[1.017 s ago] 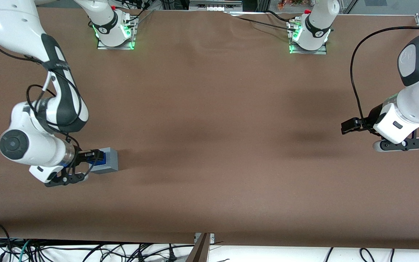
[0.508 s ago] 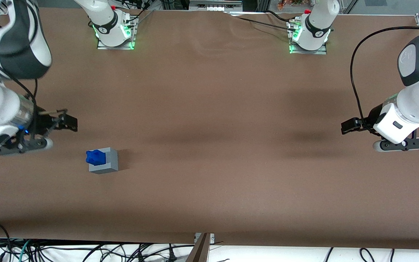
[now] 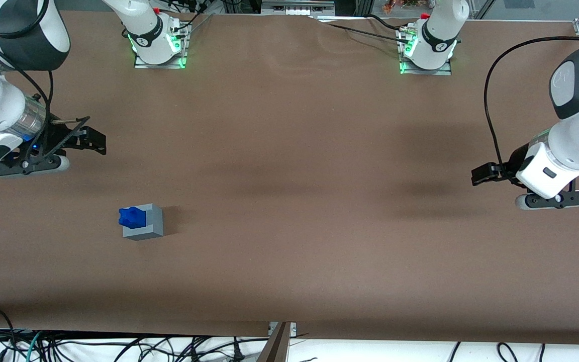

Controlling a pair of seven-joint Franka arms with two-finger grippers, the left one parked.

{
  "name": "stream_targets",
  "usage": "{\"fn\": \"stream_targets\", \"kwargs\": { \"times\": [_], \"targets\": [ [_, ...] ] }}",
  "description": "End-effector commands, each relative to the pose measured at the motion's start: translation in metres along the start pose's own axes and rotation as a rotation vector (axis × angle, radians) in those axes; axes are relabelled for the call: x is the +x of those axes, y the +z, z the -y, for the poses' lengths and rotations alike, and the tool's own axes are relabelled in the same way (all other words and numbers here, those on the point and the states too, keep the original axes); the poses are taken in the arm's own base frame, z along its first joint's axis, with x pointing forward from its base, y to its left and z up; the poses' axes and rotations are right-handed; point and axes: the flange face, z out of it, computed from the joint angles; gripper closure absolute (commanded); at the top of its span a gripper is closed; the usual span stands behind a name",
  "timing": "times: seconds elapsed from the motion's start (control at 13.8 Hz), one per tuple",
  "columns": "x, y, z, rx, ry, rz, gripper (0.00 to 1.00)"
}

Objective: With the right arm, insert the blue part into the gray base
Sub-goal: 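Open the right gripper and raise it off the block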

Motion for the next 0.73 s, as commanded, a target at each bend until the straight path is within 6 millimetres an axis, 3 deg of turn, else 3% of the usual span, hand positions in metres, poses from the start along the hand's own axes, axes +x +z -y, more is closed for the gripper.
{"fn": "stream_targets", "kwargs": {
  "times": [0.0, 0.65],
  "targets": [
    [-0.007, -0.01, -0.008, 0.013, 0.02, -0.019, 0.01],
    [-0.009, -0.022, -0.01, 0.014, 0.02, -0.007, 0.01]
  ]
}}
